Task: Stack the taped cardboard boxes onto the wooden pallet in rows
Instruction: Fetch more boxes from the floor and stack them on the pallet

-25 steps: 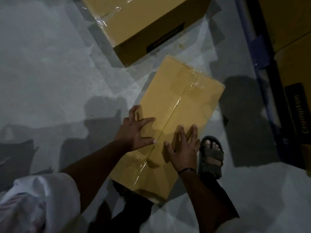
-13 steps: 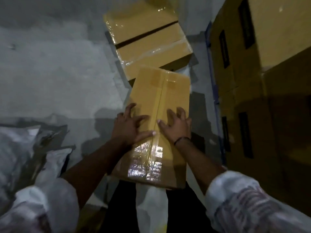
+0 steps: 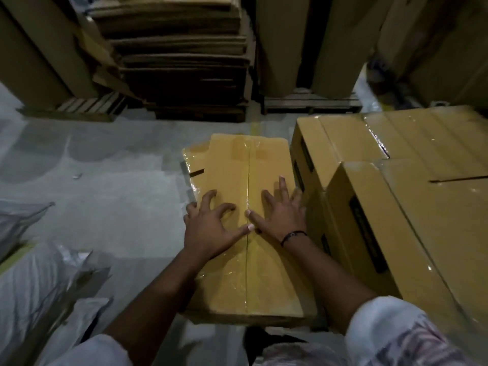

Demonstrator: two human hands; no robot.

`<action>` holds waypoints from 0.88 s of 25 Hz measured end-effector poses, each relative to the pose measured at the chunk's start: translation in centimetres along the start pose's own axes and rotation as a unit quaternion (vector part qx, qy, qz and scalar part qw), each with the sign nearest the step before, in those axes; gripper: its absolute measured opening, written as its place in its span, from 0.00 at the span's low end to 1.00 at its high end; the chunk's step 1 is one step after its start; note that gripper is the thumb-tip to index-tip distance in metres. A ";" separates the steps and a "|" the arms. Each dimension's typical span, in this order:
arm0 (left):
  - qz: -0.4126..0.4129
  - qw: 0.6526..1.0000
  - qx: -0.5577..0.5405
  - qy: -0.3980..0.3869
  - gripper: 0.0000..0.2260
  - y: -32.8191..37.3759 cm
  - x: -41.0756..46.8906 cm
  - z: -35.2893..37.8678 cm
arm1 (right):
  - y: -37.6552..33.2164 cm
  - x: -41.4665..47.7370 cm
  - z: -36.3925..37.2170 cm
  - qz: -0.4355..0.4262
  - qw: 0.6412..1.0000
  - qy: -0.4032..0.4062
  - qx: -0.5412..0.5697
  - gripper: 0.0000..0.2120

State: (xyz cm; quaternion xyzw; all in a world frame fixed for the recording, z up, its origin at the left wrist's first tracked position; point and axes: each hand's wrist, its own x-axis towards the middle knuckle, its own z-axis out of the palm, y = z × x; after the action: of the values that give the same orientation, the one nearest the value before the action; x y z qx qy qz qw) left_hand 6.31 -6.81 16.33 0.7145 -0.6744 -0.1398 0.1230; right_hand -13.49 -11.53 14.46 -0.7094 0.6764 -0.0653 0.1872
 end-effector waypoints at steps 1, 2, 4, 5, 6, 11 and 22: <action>0.008 1.000 -0.001 0.020 0.38 1.1 -1.3 -0.5 | 0.4 -1.5 -1.2 -0.010 1.000 0.011 -0.009 0.37; 0.014 0.999 -0.001 0.033 0.37 2.0 -2.4 -0.9 | 0.8 -2.7 -2.3 -0.020 0.999 0.022 -0.019 0.37; 0.025 0.998 -0.006 0.058 0.37 4.2 -5.0 -1.6 | 2.0 -5.7 -4.5 -0.049 0.997 0.046 -0.045 0.38; 0.030 0.997 -0.005 0.069 0.37 5.6 -6.3 -1.9 | 2.7 -7.2 -5.6 -0.055 0.996 0.056 -0.051 0.38; 0.031 0.997 -0.004 0.077 0.37 6.9 -7.5 -2.2 | 3.4 -8.5 -6.8 -0.057 0.995 0.063 -0.053 0.38; 0.038 0.996 -0.001 0.081 0.38 14.7 -11.9 -3.6 | 8.4 -13.9 -12.7 -0.064 0.994 0.080 -0.041 0.38; 0.063 0.994 0.013 0.092 0.40 44.5 -14.7 3.2 | 35.2 -18.8 -26.3 -0.055 0.987 0.144 -0.035 0.40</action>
State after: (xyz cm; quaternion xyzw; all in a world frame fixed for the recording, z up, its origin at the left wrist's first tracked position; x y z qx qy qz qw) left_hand -37.01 5.25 30.05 0.6819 -0.7056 -0.0568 0.1841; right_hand -56.95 1.75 29.21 -0.7350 0.6579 -0.1529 0.0593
